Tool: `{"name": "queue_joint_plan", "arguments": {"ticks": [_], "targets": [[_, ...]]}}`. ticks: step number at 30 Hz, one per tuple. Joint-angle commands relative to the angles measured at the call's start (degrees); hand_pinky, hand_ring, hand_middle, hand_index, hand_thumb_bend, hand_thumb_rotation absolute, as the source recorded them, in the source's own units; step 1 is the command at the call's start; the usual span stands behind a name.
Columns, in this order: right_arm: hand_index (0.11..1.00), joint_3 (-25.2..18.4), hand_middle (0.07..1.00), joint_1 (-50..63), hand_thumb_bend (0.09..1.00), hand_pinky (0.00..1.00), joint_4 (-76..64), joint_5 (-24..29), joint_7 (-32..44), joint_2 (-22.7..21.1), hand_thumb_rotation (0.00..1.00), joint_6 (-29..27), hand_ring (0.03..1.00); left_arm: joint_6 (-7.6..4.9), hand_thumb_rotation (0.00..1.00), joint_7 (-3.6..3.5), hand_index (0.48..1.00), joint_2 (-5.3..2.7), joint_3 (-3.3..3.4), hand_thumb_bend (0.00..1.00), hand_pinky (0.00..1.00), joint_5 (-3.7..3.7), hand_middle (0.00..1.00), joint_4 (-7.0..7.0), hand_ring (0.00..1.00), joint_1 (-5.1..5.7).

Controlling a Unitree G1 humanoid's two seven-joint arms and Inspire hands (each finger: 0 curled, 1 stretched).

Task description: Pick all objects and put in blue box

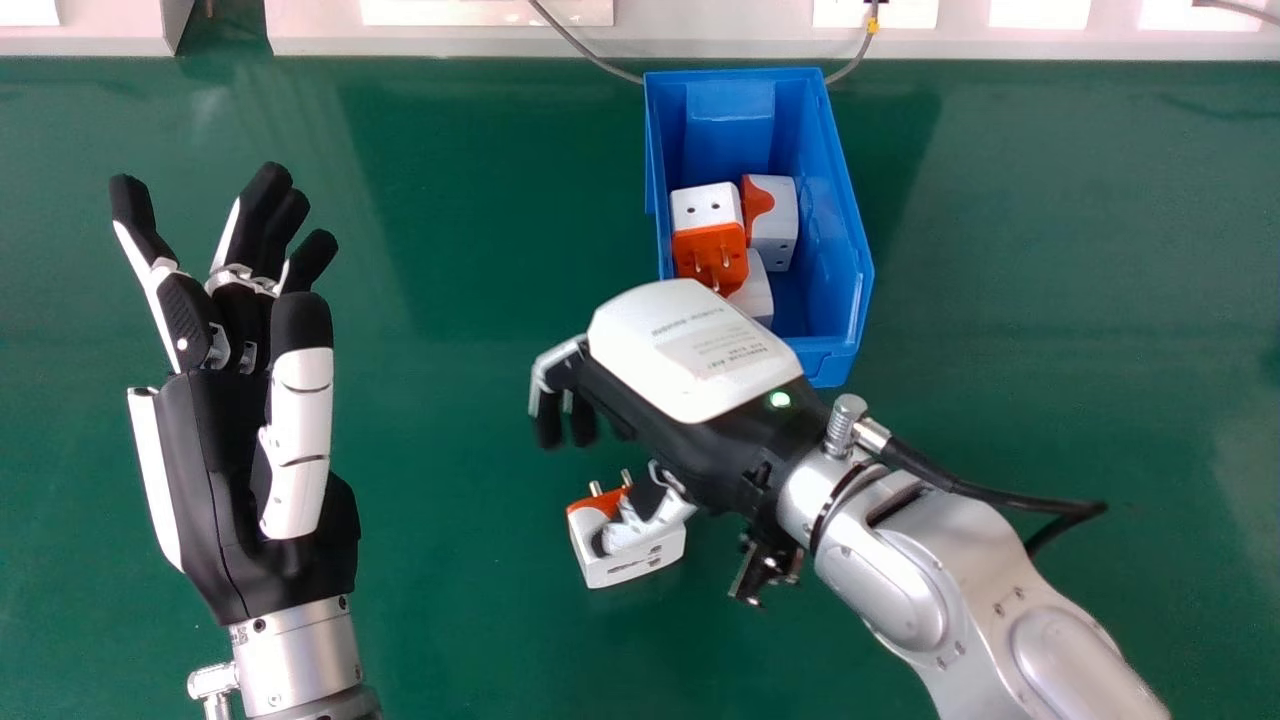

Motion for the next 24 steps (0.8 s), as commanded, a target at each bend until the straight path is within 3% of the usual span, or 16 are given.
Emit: {"name": "queue_joint_plan", "arguments": {"ticks": [1,3,5,7,9,11,14,20,24], "targets": [[0.509,0.8,0.586,0.2,0.497,0.40,-2.5,-1.9,5.4,0.8,0.02,3.6,0.530,-0.96,0.60,-0.23,0.864,-3.18,-0.60,0.68,0.85,0.17,0.87,-1.04,0.88,0.20],[0.500,1.7,0.746,-0.1,0.510,0.58,-2.1,-3.4,9.0,1.6,0.10,6.5,0.701,-0.88,0.60,-0.29,0.866,-3.12,-0.66,0.68,0.86,0.24,0.87,-1.18,0.89,0.40],[0.498,2.5,0.784,-0.7,0.515,0.62,-1.0,-4.5,11.5,2.7,0.11,8.8,0.743,-0.69,0.60,-0.25,0.867,-3.20,-0.68,0.68,0.86,0.13,0.88,-1.37,0.89,0.53],[0.682,3.1,0.891,-1.1,0.729,0.69,0.6,-5.1,12.8,3.5,0.04,10.2,0.858,-0.60,0.60,-0.53,0.864,-3.18,-0.82,0.68,0.86,-0.35,0.87,-1.46,0.89,0.61],[0.773,3.6,0.960,-1.5,0.827,0.72,2.6,-5.2,13.0,4.3,0.03,10.7,0.931,-0.67,0.59,-0.72,0.865,-3.07,-0.89,0.68,0.86,-0.55,0.87,-1.39,0.89,0.59],[0.820,4.2,0.990,-1.8,0.854,0.72,5.1,-5.2,12.0,4.8,0.02,10.7,0.969,-0.74,0.60,-0.67,0.866,-3.08,-0.89,0.67,0.86,-0.52,0.87,-1.39,0.89,0.63],[0.879,4.8,0.999,-2.4,0.798,0.61,8.6,-4.4,10.3,5.7,0.00,10.6,0.982,-0.86,0.59,-0.69,0.866,-3.14,-0.87,0.68,0.86,-0.73,0.87,-1.27,0.88,0.62],[0.878,5.5,1.000,-3.2,0.714,0.51,12.6,-4.2,7.9,6.8,0.00,10.6,0.931,-1.10,0.59,-0.81,0.869,-3.14,-0.90,0.68,0.86,-0.74,0.87,-1.21,0.89,0.74],[0.866,6.1,1.000,-3.8,0.733,0.50,13.2,-4.4,8.5,7.0,0.00,11.9,0.940,-1.09,0.59,-0.54,0.867,-3.26,-0.77,0.68,0.86,-0.53,0.87,-1.19,0.88,0.76]]}}
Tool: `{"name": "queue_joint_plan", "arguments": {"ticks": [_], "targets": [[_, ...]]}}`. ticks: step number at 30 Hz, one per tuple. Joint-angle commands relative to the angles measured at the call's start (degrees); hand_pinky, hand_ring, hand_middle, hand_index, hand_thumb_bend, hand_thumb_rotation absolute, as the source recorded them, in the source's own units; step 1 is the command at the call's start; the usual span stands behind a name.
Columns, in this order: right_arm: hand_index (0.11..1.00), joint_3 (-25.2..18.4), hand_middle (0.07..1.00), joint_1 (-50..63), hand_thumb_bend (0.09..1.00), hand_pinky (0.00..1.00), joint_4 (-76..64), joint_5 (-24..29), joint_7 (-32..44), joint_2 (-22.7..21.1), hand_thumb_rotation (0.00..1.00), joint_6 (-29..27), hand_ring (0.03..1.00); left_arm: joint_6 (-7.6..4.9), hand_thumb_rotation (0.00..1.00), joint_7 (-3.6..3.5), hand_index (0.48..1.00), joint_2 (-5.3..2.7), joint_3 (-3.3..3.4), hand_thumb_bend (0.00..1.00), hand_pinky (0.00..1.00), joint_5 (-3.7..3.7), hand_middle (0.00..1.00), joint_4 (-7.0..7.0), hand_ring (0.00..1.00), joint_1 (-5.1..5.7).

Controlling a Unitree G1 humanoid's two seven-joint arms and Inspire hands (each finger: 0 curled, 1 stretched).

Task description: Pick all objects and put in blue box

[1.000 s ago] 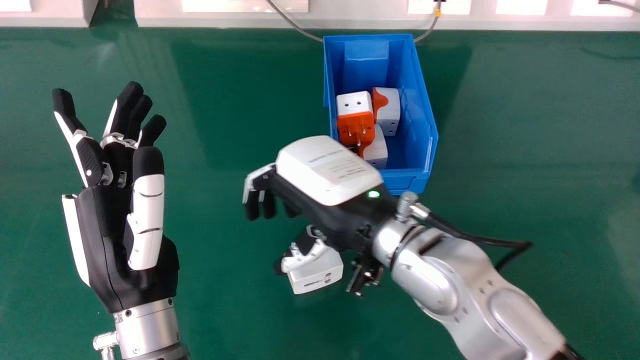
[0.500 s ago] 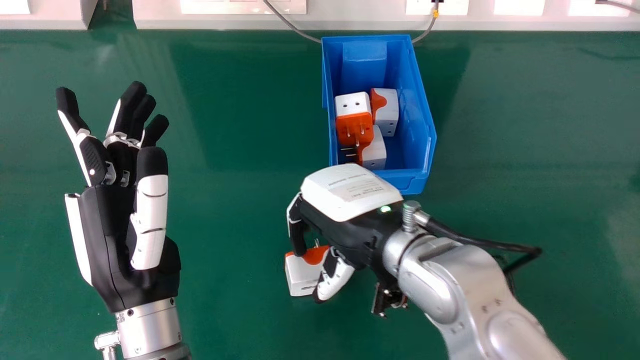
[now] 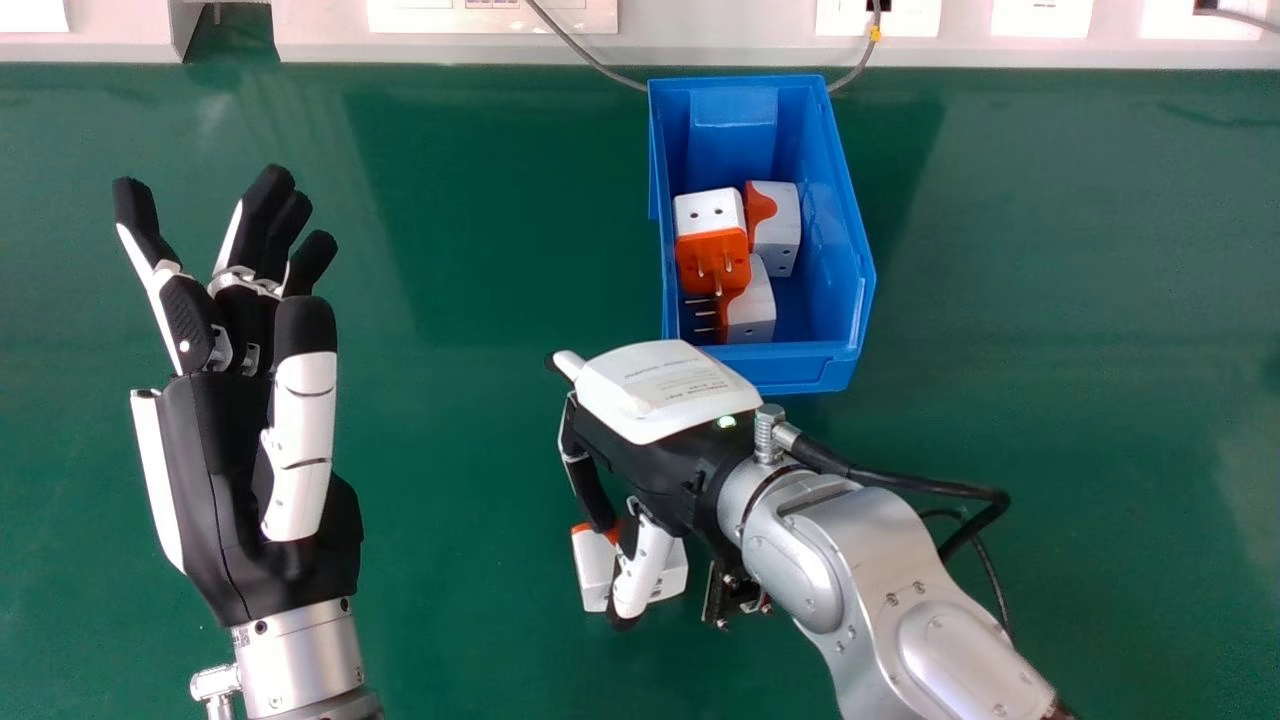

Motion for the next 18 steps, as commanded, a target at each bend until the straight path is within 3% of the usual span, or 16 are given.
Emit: {"name": "queue_joint_plan", "arguments": {"ticks": [1,4,7,13,18], "targets": [[0.864,1.1,1.000,1.1,0.748,0.50,1.7,-0.1,1.8,-0.5,0.00,0.8,0.942,-1.15,0.59,0.04,0.866,-3.32,-0.29,0.68,0.85,0.57,0.87,-1.06,0.88,0.50],[0.864,1.4,1.000,0.9,0.755,0.50,1.8,-0.3,2.1,-0.6,0.00,1.4,0.943,-1.18,0.59,-0.08,0.866,-3.27,-0.38,0.68,0.85,0.53,0.87,-0.94,0.88,0.45],[0.885,1.9,1.000,0.6,0.822,0.54,1.6,-0.8,2.9,-0.8,0.00,2.1,0.979,-1.10,0.59,-0.09,0.865,-3.31,-0.40,0.68,0.86,0.33,0.86,-1.06,0.88,0.38],[0.939,2.3,1.000,0.3,0.907,0.67,1.2,-0.8,3.8,-1.2,0.01,2.4,1.000,-0.95,0.58,-0.09,0.864,-3.32,-0.39,0.69,0.86,0.13,0.87,-1.06,0.88,0.26],[0.956,2.8,1.000,0.1,0.923,0.75,0.4,-1.0,4.0,-2.0,0.04,2.1,1.000,-0.86,0.58,-0.10,0.863,-3.27,-0.40,0.69,0.86,0.09,0.87,-1.08,0.88,0.15]]}}
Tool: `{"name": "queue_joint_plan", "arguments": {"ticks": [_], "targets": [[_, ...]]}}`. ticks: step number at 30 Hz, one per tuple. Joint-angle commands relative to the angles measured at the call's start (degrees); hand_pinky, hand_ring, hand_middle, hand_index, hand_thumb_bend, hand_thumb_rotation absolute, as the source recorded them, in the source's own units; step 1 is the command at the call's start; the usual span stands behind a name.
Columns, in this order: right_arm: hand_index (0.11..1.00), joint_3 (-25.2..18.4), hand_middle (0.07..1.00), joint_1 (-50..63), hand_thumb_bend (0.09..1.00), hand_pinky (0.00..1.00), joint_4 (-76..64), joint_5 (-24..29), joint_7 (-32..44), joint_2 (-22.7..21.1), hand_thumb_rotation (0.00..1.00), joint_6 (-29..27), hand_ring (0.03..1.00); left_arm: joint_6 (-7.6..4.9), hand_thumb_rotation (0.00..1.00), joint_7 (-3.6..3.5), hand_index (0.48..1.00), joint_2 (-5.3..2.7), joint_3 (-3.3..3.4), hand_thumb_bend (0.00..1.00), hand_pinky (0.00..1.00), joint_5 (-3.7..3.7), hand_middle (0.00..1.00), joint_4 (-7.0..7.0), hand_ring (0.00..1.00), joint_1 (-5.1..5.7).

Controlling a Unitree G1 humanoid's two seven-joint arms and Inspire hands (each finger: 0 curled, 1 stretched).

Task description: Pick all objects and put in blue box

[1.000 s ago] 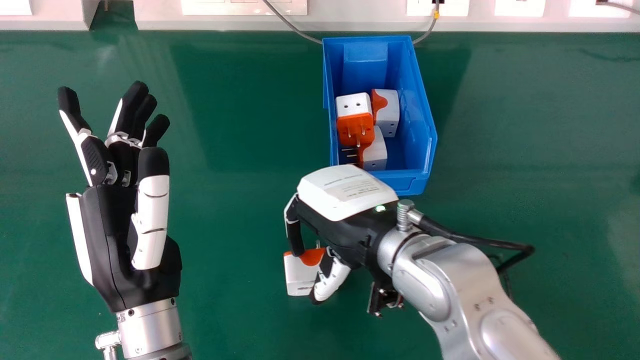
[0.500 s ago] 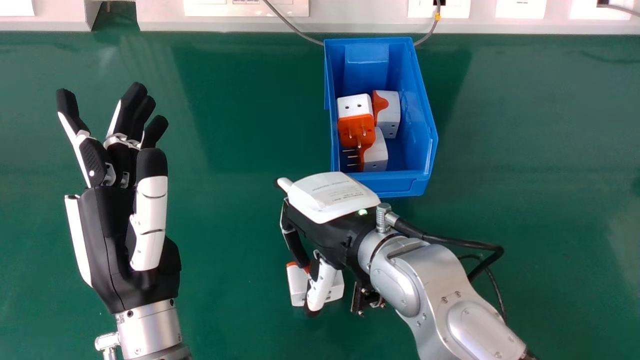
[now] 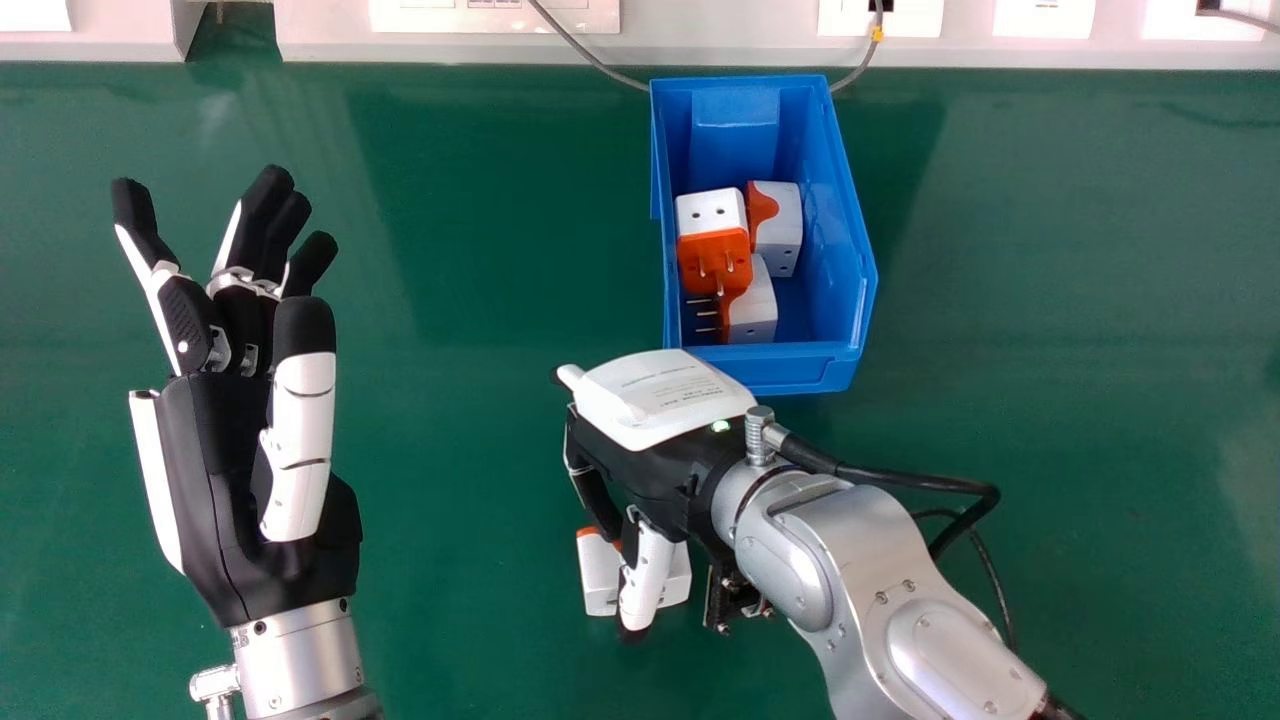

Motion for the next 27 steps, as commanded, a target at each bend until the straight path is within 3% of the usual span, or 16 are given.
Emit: {"name": "queue_joint_plan", "arguments": {"ticks": [1,12,18,27], "targets": [[0.959,0.9,1.000,1.4,0.920,0.78,0.5,-0.6,1.5,-1.5,0.04,-0.1,1.000,-0.82,0.58,-0.11,0.863,-3.28,-0.39,0.69,0.86,0.17,0.87,-1.10,0.88,0.16],[0.961,0.3,1.000,3.3,0.926,0.81,-9.3,-3.0,4.9,-4.0,0.07,1.7,1.000,-0.75,0.59,-0.15,0.867,-3.06,-0.40,0.69,0.86,0.36,0.87,-1.42,0.88,0.49],[0.992,-1.4,1.000,4.6,0.973,0.84,-19.5,-6.5,10.7,-5.6,0.16,3.3,1.000,-0.87,0.60,-0.43,0.868,-3.00,-0.48,0.67,0.85,0.13,0.87,-1.21,0.88,0.45],[1.000,-3.5,1.000,6.3,1.000,0.85,-25.6,-9.7,13.0,-5.3,0.17,2.8,1.000,-0.54,0.61,0.55,0.866,-3.29,-0.44,0.67,0.85,1.41,0.87,-1.47,0.88,0.30]]}}
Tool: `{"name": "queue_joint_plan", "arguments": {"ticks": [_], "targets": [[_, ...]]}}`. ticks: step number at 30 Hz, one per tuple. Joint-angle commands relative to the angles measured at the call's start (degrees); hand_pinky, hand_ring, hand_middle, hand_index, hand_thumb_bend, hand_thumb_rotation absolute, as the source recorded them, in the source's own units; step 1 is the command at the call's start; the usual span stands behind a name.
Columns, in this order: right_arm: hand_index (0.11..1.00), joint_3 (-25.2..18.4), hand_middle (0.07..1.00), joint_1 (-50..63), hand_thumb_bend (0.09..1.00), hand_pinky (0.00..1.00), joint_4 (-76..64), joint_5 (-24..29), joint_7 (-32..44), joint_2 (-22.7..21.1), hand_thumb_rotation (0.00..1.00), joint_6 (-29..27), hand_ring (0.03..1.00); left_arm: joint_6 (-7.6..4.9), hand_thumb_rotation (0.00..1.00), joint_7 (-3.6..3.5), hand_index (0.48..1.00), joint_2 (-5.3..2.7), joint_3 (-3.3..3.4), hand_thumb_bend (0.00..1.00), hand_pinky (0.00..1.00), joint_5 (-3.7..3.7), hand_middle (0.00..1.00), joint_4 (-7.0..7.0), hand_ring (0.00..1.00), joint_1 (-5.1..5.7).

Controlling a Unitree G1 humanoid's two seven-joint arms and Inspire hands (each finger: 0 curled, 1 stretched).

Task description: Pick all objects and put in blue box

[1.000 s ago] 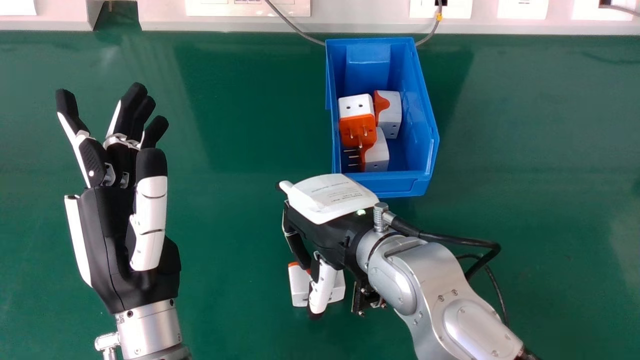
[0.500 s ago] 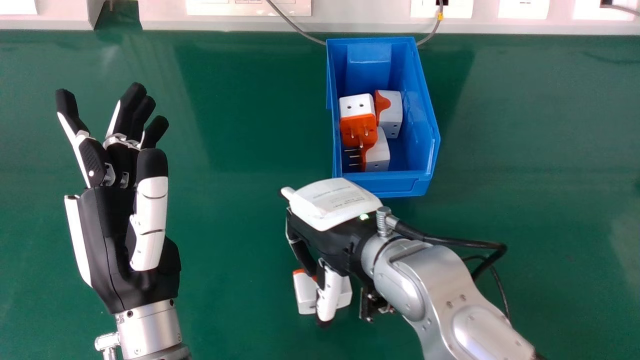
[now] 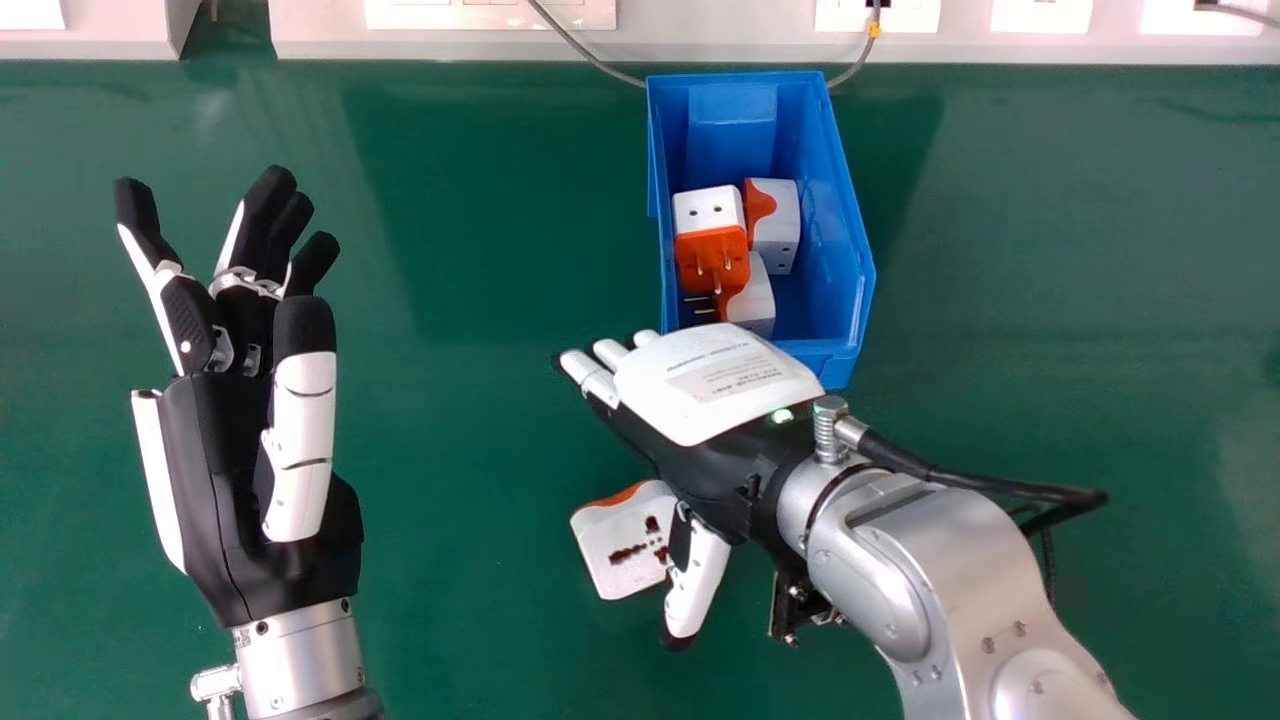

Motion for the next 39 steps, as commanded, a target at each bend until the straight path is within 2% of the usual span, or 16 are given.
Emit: {"name": "queue_joint_plan", "arguments": {"ticks": [1,11,13,15,18,23,25,27,30,33,34,35,36,37,38,39], "targets": [[1.000,-1.1,1.000,0.3,1.000,0.85,-2.3,-1.2,0.1,0.5,0.17,-0.5,1.000,-0.53,0.61,0.29,0.866,-3.33,-0.41,0.67,0.85,0.67,0.87,-1.50,0.88,0.21],[1.000,-2.2,1.000,0.8,1.000,0.84,-0.6,0.0,-1.6,0.6,0.16,-3.0,1.000,-0.92,0.61,0.92,0.864,-3.51,-0.40,0.67,0.84,1.28,0.88,-1.21,0.88,-0.39],[1.000,-2.2,1.000,0.7,1.000,0.85,1.6,0.9,-2.7,0.7,0.15,-4.2,1.000,-0.92,0.60,0.98,0.863,-3.51,-0.43,0.68,0.84,1.11,0.87,-1.05,0.88,-0.56],[1.000,-1.9,1.000,0.6,1.000,0.85,4.3,1.5,-4.1,0.8,0.15,-5.3,1.000,-0.86,0.60,0.70,0.863,-3.41,-0.67,0.68,0.84,0.46,0.87,-1.01,0.88,-0.63],[1.000,-1.6,1.000,0.2,0.991,0.86,8.7,2.9,-5.4,0.9,0.15,-7.0,1.000,-0.75,0.59,0.47,0.864,-3.26,-0.91,0.69,0.85,-0.05,0.87,-1.12,0.88,-0.63],[1.000,-0.8,1.000,-0.7,0.981,0.91,15.8,3.8,-8.6,1.2,0.15,-9.1,1.000,-0.85,0.59,0.94,0.867,-3.38,-0.76,0.69,0.85,0.41,0.87,-1.21,0.88,-0.62],[0.999,-0.5,1.000,-0.8,0.989,0.92,18.1,3.8,-9.8,1.4,0.15,-9.7,1.000,-1.06,0.59,0.86,0.866,-3.49,-0.84,0.69,0.85,0.25,0.87,-1.13,0.88,-0.63],[0.995,-0.1,1.000,-1.0,0.999,0.95,20.0,3.7,-10.8,1.5,0.16,-10.0,1.000,-1.26,0.59,0.90,0.863,-3.44,-0.78,0.69,0.85,0.49,0.87,-0.92,0.88,-0.67],[0.990,0.9,1.000,-1.1,1.000,0.96,22.5,3.3,-12.7,1.6,0.17,-10.2,1.000,-0.87,0.59,1.08,0.861,-3.55,-0.86,0.69,0.85,0.42,0.87,-1.29,0.88,-0.53],[0.984,1.9,1.000,-0.7,0.988,0.95,25.8,3.2,-17.2,1.8,0.15,-11.0,1.000,-0.85,0.59,1.25,0.860,-3.54,-0.82,0.70,0.85,0.67,0.87,-1.25,0.88,-0.48],[0.978,2.3,1.000,-0.4,0.975,0.94,27.2,2.9,-20.4,1.9,0.14,-11.5,1.000,-0.89,0.59,1.16,0.860,-3.55,-0.87,0.70,0.85,0.52,0.87,-1.22,0.88,-0.48],[0.950,2.8,0.993,-0.3,0.926,0.90,28.8,2.4,-23.4,2.0,0.09,-11.9,0.985,-0.97,0.59,1.06,0.859,-3.53,-0.91,0.70,0.85,0.41,0.87,-1.15,0.88,-0.48],[0.881,3.2,0.976,-0.3,0.834,0.83,30.0,2.1,-25.5,2.0,0.03,-12.2,0.954,-1.02,0.59,0.98,0.859,-3.51,-0.94,0.70,0.85,0.32,0.86,-1.12,0.88,-0.48],[0.851,3.3,0.969,-0.3,0.795,0.80,31.2,2.1,-27.4,2.4,0.02,-12.2,0.941,-1.03,0.59,1.02,0.860,-3.51,-0.92,0.70,0.85,0.40,0.86,-1.11,0.88,-0.44],[0.753,3.1,0.870,-0.4,0.757,0.71,31.9,2.7,-28.7,2.9,0.01,-12.3,0.835,-1.06,0.59,0.96,0.858,-3.47,-0.93,0.70,0.85,0.38,0.86,-1.08,0.88,-0.41],[0.658,2.4,0.737,-0.2,0.674,0.62,32.6,4.3,-30.6,3.5,0.01,-12.8,0.721,-1.11,0.59,0.98,0.859,-3.46,-0.90,0.70,0.85,0.47,0.86,-1.05,0.88,-0.39]]}}
